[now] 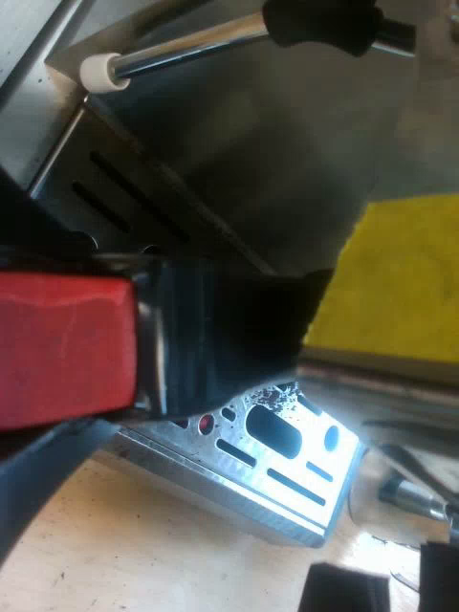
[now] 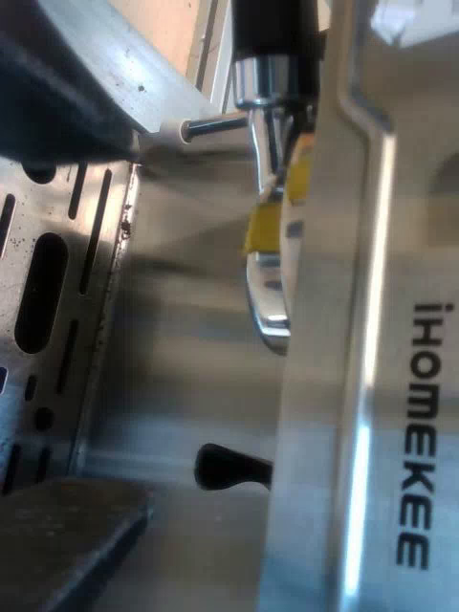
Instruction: Put the handle in the coffee machine
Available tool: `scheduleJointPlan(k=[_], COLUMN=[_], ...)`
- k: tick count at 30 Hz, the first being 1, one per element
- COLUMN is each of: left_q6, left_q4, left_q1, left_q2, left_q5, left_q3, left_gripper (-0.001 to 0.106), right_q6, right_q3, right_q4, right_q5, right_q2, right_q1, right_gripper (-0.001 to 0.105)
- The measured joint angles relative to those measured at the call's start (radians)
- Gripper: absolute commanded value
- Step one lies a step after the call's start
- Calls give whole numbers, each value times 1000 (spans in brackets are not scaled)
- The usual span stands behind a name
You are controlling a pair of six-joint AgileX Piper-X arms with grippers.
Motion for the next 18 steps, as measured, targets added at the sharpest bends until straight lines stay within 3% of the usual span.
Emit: scheduleJointPlan(k=[5, 10, 12, 15, 18], left_q6=[28, 36, 36, 36, 36], left_q4=[-2, -4, -4, -4, -4], left_q1=[0, 0, 0, 0, 0], left_q2=[0, 0, 0, 0, 0], left_q5=[0, 0, 0, 0, 0], left_q3=[0, 0, 0, 0, 0], left_gripper=[0, 0, 0, 0, 0], right_q6=[-2, -81, -155, -177, -181], right_q3=[0, 0, 0, 0, -3], right_q4=[-29, -132, -270, -397, -496], right_q5=[-22, -24, -24, -24, -24], right_q2=[57, 132, 195, 251, 300], right_q1=[-1, -1, -4, -9, -26], right_gripper=[50, 49, 47, 38, 36])
